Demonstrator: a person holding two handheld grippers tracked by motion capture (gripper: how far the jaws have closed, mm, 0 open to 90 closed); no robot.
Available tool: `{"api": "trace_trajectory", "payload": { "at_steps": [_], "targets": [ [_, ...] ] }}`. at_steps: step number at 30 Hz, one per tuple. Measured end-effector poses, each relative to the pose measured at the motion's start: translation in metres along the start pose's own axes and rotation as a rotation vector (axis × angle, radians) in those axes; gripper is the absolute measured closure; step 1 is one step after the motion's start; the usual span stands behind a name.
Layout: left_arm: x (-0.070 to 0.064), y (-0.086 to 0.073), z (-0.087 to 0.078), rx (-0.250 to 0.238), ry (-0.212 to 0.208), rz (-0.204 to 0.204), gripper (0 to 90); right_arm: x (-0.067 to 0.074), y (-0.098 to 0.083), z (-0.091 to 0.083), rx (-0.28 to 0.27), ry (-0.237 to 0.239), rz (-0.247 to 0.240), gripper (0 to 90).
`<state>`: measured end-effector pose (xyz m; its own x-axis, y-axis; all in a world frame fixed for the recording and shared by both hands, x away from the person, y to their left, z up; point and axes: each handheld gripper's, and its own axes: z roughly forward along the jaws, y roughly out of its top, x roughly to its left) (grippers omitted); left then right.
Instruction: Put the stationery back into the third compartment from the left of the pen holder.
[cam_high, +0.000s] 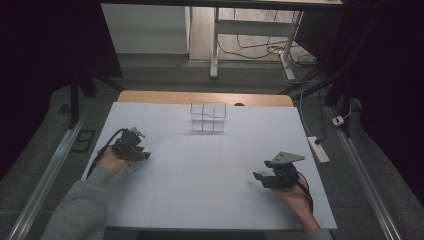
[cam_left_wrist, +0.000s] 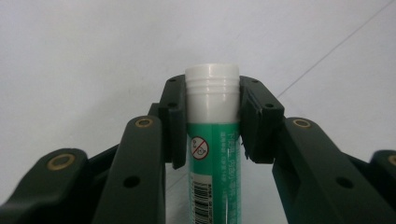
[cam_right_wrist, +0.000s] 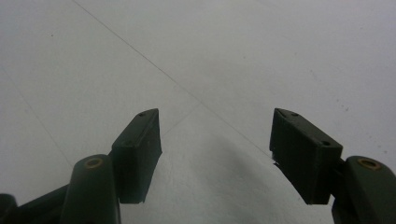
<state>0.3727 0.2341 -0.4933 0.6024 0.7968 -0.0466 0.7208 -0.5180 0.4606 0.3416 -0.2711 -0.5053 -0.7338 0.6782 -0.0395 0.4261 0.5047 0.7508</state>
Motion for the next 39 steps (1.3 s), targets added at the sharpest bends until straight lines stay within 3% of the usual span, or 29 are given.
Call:
{"api": "trace_trajectory", "payload": {
  "at_steps": [7,15,19,24,39],
  "targets": [
    [-0.007,-0.002,-0.023,-0.131,-0.031,0.002,64.4,0.001,0.001,0.0,-0.008,0.002,0.002,33.3],
    [-0.017,-0.003,-0.036,-0.266,-0.067,-0.009,64.3,0.0,0.001,-0.001,-0.023,0.015,0.02,33.2],
    [-0.022,-0.003,-0.037,-0.298,-0.075,-0.006,64.3,0.001,0.001,-0.001,-0.032,0.015,0.019,32.7],
    [-0.026,0.0,-0.037,-0.344,-0.126,-0.013,64.3,0.002,0.002,-0.001,-0.039,0.023,0.021,32.7],
    [-0.057,0.021,-0.025,-0.475,-0.21,0.011,64.2,0.017,0.012,0.006,-0.064,0.077,-0.002,32.0]
  ]
}}
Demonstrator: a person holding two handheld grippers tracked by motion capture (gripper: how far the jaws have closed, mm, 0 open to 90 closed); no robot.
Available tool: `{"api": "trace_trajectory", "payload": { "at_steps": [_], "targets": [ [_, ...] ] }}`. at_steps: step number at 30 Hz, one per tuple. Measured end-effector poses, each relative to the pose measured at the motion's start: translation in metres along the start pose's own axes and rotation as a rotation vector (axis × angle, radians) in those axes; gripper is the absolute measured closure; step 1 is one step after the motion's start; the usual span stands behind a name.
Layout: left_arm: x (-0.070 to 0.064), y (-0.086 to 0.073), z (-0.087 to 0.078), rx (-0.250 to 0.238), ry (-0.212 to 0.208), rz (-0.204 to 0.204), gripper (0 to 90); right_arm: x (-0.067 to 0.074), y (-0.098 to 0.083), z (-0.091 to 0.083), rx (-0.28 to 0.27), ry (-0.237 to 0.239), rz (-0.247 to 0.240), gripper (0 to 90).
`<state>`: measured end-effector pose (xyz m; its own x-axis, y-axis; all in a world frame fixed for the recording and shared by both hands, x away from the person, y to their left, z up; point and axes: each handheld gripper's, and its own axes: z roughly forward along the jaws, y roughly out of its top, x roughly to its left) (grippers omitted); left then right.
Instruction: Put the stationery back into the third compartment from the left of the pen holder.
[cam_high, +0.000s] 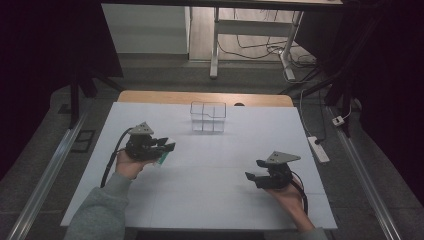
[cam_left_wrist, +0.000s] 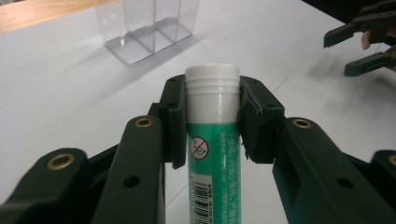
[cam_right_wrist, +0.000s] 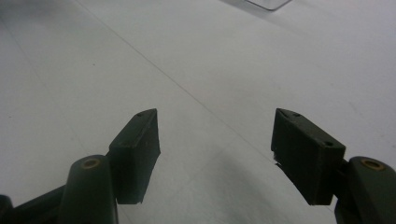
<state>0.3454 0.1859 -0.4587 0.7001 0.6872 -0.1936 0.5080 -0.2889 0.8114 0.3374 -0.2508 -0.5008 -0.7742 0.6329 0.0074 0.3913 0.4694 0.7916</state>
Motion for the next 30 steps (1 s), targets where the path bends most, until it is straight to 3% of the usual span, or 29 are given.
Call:
{"api": "trace_trajectory", "payload": {
  "at_steps": [10,18,30],
  "targets": [
    [-0.02,0.009,0.023,-0.022,-0.054,0.032,64.2,0.008,0.005,0.005,-0.011,0.022,-0.014,31.9],
    [-0.027,0.011,0.034,-0.04,-0.058,0.038,64.2,0.015,0.011,0.012,-0.033,0.054,-0.006,31.5],
    [-0.039,0.012,0.056,-0.033,-0.077,0.063,64.2,0.038,0.026,0.027,-0.074,0.123,-0.004,30.2]
  ]
}}
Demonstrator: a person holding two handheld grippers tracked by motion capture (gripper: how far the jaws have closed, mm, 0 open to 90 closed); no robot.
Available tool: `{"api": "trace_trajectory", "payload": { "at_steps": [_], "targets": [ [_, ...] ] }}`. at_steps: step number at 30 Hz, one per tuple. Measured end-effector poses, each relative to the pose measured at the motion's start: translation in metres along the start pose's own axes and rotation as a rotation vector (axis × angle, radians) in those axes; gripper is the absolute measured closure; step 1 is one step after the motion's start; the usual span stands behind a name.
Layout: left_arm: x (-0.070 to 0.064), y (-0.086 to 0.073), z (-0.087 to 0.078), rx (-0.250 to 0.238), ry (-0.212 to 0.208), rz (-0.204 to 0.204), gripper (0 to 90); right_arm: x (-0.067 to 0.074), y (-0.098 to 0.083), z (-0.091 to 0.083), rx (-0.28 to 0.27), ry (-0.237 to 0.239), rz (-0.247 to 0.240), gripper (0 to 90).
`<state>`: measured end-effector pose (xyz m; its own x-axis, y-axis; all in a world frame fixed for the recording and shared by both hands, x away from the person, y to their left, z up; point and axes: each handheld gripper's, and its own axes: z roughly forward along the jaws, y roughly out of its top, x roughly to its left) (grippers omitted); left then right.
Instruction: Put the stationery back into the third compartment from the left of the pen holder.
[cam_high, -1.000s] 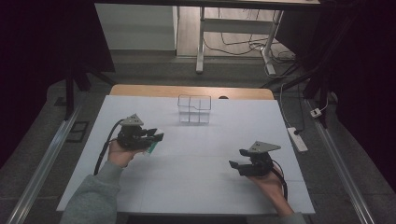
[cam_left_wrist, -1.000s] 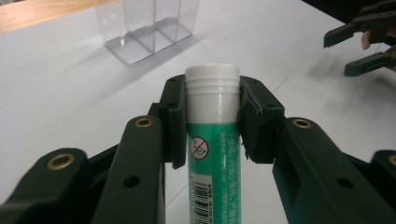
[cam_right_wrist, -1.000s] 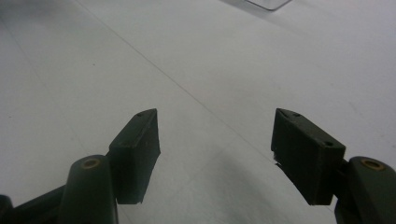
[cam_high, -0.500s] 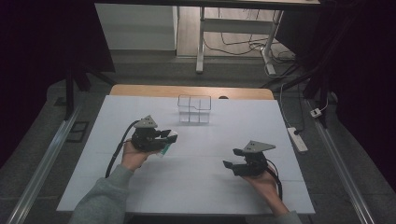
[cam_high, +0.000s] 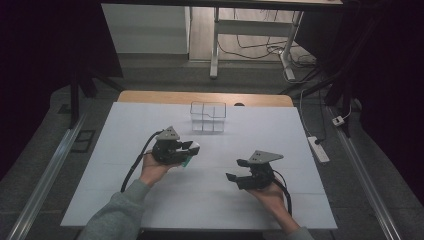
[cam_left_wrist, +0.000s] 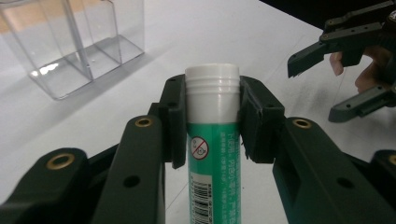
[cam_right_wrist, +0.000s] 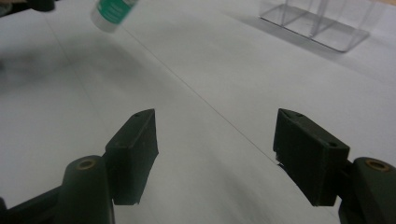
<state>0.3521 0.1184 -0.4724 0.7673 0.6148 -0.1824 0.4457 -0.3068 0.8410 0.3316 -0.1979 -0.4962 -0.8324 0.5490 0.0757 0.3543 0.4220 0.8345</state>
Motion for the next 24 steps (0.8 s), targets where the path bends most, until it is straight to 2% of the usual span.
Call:
{"api": "trace_trajectory", "payload": {
  "at_steps": [3,8,18,22,24],
  "targets": [
    [-0.003,0.0,0.005,-0.006,-0.011,0.0,64.2,0.006,0.004,0.006,-0.002,0.021,0.002,29.8],
    [-0.006,0.001,0.011,-0.014,-0.024,0.003,64.2,0.016,0.008,0.015,0.008,0.042,-0.025,29.5],
    [-0.01,0.004,0.022,-0.025,-0.046,0.002,64.2,0.016,0.005,0.014,0.021,0.029,-0.027,29.4],
    [-0.016,0.005,0.028,-0.02,-0.048,0.017,64.2,0.018,0.004,0.013,0.014,0.027,-0.027,29.6],
    [-0.02,0.006,0.031,-0.02,-0.048,0.033,64.2,0.019,0.006,0.013,-0.004,0.036,-0.01,29.9]
  ]
}}
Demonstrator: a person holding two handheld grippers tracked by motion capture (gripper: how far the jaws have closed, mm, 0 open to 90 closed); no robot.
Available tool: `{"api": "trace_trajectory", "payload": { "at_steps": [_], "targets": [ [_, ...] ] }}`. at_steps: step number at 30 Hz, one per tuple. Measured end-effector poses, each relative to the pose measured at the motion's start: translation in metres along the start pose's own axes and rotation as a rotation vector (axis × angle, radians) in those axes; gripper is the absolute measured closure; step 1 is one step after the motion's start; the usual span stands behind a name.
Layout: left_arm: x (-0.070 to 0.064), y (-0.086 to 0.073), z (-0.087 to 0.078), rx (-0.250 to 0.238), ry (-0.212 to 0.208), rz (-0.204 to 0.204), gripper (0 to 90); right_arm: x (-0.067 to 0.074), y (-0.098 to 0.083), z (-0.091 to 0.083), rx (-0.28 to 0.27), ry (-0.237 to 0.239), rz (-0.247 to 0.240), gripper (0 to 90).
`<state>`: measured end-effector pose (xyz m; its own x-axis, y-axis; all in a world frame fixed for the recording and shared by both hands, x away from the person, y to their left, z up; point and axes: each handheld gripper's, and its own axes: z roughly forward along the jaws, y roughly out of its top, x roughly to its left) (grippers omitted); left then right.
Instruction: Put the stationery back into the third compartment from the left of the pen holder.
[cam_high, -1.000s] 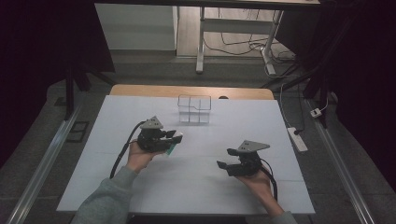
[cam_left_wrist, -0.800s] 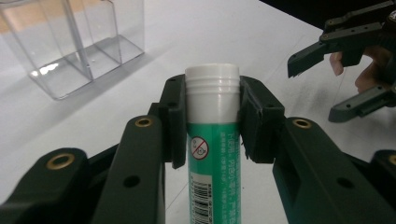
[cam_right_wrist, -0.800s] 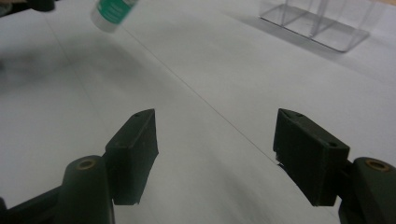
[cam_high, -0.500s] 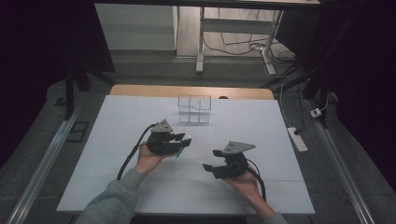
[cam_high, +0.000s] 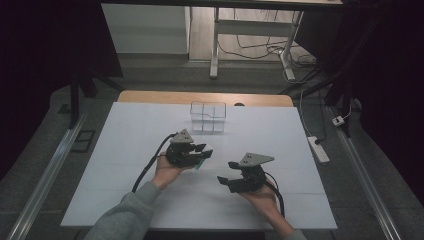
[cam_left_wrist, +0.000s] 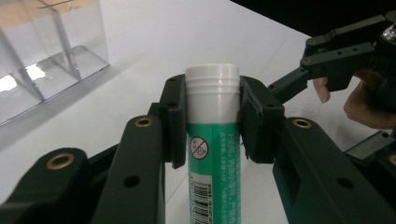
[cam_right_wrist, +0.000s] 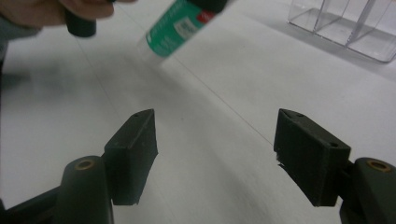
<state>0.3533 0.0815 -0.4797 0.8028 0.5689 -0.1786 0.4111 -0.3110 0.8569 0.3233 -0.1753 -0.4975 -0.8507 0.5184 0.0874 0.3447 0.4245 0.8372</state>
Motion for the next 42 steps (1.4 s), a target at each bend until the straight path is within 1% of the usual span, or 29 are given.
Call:
{"api": "trace_trajectory", "payload": {
  "at_steps": [2,4,6,7,9,10,12,14,15,16,17,19,21,24,26,27,28,30,31,32,33,34,35,37,39,40,41,42],
  "targets": [
    [-0.003,0.0,0.002,-0.005,-0.003,0.005,64.1,0.003,0.004,0.005,-0.017,0.007,0.017,30.1],
    [-0.007,0.0,0.004,-0.01,-0.007,0.011,64.2,0.004,0.005,0.007,-0.023,0.009,0.026,30.2],
    [-0.009,0.0,0.005,-0.017,-0.006,0.014,64.1,0.006,0.007,0.013,-0.03,0.013,0.042,30.6],
    [-0.009,0.0,0.005,-0.021,-0.008,0.014,64.1,0.008,0.009,0.019,-0.043,0.019,0.058,31.0],
    [-0.01,0.0,0.005,-0.029,-0.005,0.013,64.2,0.01,0.01,0.023,-0.054,0.026,0.069,31.7],
    [-0.01,-0.001,0.005,-0.032,-0.005,0.011,64.2,0.01,0.01,0.023,-0.054,0.026,0.069,31.7],
    [-0.011,-0.001,0.006,-0.039,-0.005,0.006,64.1,0.013,0.013,0.027,-0.072,0.033,0.077,32.7],
    [-0.012,-0.002,0.007,-0.04,-0.008,0.004,64.1,0.014,0.014,0.029,-0.072,0.036,0.078,33.1],
    [-0.013,-0.003,0.008,-0.041,-0.007,0.007,64.1,0.015,0.016,0.032,-0.076,0.042,0.085,33.3],
    [-0.014,-0.003,0.008,-0.041,-0.009,0.01,64.1,0.015,0.016,0.032,-0.076,0.042,0.085,33.3],
    [-0.016,-0.003,0.009,-0.044,-0.011,0.014,64.1,0.015,0.016,0.036,-0.073,0.033,0.079,34.5],
    [-0.017,-0.004,0.009,-0.043,-0.013,0.017,64.1,0.015,0.017,0.038,-0.081,0.036,0.087,36.2],
    [-0.019,-0.004,0.009,-0.043,-0.014,0.021,64.1,0.014,0.017,0.039,-0.088,0.039,0.096,38.7],
    [-0.021,-0.005,0.009,-0.037,-0.01,0.031,64.0,0.013,0.018,0.039,-0.097,0.044,0.107,45.3],
    [-0.02,-0.006,0.009,-0.038,-0.013,0.03,63.9,0.011,0.018,0.038,-0.103,0.046,0.123,50.2],
    [-0.02,-0.006,0.008,-0.039,-0.015,0.027,63.9,0.011,0.018,0.038,-0.103,0.046,0.123,50.2],
    [-0.019,-0.007,0.007,-0.04,-0.018,0.023,63.7,0.008,0.018,0.037,-0.108,0.056,0.144,55.4],
    [-0.019,-0.007,0.007,-0.038,-0.022,0.02,63.3,0.006,0.017,0.036,-0.107,0.053,0.154,61.0],
    [-0.019,-0.008,0.006,-0.036,-0.025,0.021,63.3,0.006,0.017,0.036,-0.107,0.053,0.154,61.0],
    [-0.019,-0.008,0.006,-0.036,-0.027,0.021,63.0,0.004,0.017,0.036,-0.103,0.049,0.159,63.3],
    [-0.018,-0.008,0.006,-0.035,-0.026,0.02,62.5,0.001,0.016,0.036,-0.101,0.059,0.171,64.8],
    [-0.018,-0.008,0.006,-0.034,-0.029,0.017,62.5,0.001,0.016,0.036,-0.101,0.059,0.171,64.8],
    [-0.018,-0.008,0.005,-0.037,-0.034,0.014,62.0,0.0,0.016,0.036,-0.1,0.066,0.175,64.9],
    [-0.018,-0.007,0.003,-0.042,-0.033,0.014,55.0,0.002,0.017,0.036,-0.098,0.06,0.149,65.1],
    [-0.018,-0.006,-0.002,-0.053,-0.025,0.013,48.3,0.003,0.018,0.035,-0.103,0.053,0.138,65.1],
    [-0.017,-0.005,-0.01,-0.064,-0.018,0.006,45.8,0.003,0.018,0.035,-0.1,0.051,0.133,65.2],
    [-0.017,-0.005,-0.01,-0.064,-0.018,0.006,44.1,0.003,0.018,0.034,-0.1,0.048,0.13,65.1],
    [-0.015,-0.005,-0.02,-0.075,-0.002,-0.001,42.7,0.002,0.018,0.034,-0.099,0.044,0.129,65.1]
  ]
}}
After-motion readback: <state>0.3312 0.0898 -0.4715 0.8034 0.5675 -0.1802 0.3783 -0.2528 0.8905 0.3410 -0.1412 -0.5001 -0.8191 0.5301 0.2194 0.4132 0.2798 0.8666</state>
